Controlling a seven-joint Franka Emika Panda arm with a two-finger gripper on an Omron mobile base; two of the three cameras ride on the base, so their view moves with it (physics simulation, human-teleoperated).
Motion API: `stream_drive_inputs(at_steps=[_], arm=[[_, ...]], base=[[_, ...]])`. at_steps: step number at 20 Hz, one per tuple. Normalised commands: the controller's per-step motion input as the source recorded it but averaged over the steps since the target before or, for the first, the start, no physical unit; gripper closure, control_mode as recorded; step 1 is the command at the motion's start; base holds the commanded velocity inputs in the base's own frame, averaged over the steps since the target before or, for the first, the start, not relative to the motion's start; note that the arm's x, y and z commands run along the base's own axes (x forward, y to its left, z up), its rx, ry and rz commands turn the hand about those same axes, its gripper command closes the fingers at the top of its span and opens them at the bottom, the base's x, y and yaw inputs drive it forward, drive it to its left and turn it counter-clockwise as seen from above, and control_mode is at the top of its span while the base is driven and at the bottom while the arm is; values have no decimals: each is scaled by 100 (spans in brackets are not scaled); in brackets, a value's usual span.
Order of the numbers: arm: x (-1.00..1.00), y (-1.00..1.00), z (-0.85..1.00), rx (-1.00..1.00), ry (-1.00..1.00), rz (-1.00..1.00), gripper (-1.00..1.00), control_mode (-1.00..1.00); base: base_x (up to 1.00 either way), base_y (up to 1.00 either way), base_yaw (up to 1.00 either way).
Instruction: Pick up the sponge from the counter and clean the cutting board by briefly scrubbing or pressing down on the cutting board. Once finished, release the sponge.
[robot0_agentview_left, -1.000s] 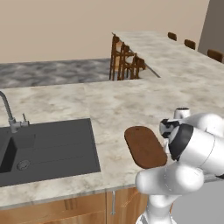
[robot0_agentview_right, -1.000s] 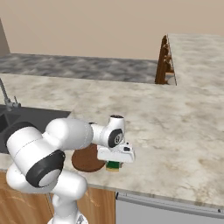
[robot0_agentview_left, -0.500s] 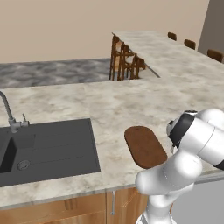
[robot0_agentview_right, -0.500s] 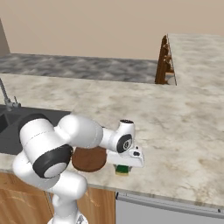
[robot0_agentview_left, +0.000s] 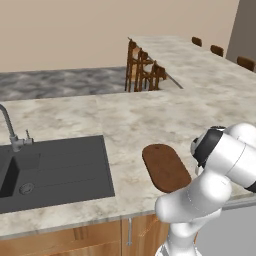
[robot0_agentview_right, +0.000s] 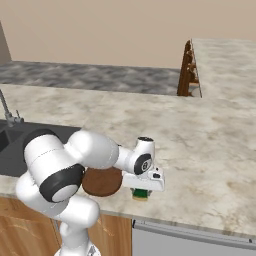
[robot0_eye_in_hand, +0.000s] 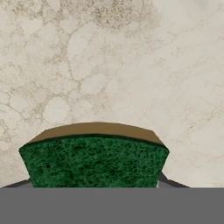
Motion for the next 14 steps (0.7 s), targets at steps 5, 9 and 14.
stream_drive_inputs(at_steps=[5,9,14], arm=[[0,0,0,0,0,0,-100,-100],[0,0,0,0,0,0,-100,-100],[0,0,10,0,0,0,-100,-100]], base=[[0,0,0],[0,0,0],[0,0,0]])
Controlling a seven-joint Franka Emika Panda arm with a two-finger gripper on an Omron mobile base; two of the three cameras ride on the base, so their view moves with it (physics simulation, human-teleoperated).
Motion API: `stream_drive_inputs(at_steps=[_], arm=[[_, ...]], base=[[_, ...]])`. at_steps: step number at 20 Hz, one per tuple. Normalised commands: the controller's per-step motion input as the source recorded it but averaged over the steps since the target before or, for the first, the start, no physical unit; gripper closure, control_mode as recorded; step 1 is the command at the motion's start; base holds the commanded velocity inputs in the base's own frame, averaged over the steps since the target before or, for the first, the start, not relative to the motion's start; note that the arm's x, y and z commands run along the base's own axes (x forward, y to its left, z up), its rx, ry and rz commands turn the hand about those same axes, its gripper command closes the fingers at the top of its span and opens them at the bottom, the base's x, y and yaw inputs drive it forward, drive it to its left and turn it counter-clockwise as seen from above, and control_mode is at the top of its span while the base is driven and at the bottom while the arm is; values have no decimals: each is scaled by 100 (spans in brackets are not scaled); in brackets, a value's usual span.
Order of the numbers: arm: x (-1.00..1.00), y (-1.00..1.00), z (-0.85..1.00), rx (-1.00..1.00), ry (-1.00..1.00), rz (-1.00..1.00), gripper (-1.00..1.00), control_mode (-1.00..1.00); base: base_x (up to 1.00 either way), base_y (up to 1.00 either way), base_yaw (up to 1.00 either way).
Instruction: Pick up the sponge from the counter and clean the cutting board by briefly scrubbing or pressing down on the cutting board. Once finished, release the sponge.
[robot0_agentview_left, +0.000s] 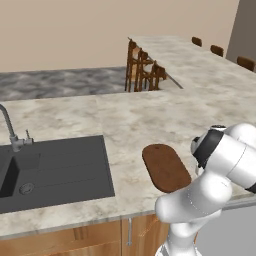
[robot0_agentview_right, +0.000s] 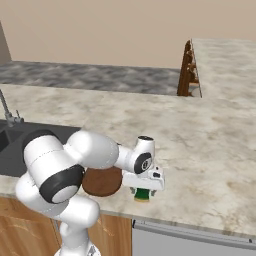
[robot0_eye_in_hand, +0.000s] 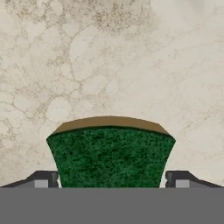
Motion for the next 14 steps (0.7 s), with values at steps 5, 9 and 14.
stream_drive_inputs(at_steps=[5,9,14], arm=[[-1,0,62,0,0,0,-100,-100],[-11,47,71,0,-1,0,-100,-100],[-2,68,85,1,-8,0,-100,-100]], base=[[0,0,0],[0,0,0],[0,0,0]])
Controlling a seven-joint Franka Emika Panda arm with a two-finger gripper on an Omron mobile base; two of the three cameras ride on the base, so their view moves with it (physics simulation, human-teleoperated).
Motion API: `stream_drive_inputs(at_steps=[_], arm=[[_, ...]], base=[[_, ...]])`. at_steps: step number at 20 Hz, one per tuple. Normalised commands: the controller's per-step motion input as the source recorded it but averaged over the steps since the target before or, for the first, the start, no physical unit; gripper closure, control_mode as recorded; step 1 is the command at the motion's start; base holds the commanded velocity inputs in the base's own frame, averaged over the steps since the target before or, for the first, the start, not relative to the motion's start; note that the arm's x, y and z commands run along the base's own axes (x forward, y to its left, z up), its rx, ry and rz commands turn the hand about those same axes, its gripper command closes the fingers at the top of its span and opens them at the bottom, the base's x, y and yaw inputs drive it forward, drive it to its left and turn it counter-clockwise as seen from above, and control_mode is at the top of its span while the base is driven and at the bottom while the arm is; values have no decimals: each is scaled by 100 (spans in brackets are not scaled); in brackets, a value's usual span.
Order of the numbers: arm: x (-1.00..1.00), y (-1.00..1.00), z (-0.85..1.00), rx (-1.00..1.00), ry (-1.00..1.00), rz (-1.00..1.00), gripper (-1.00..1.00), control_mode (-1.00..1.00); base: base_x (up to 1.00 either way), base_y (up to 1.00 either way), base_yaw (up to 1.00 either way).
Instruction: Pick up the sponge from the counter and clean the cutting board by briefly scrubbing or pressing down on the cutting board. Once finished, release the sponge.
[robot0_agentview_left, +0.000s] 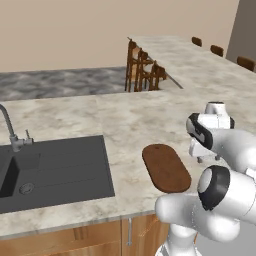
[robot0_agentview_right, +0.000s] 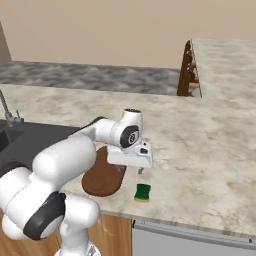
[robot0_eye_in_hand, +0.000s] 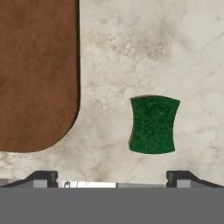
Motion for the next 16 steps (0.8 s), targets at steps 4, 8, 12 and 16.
stream_drive_inputs(at_steps=[4,8,12,16], arm=[[-11,71,84,1,-6,0,-100,-100],[-51,58,83,0,-4,0,-100,-100],[-64,54,68,0,-6,0,-100,-100],[-72,27,55,1,-6,-2,-100,-100]], base=[[0,0,0],[0,0,0],[0,0,0],[0,0,0]])
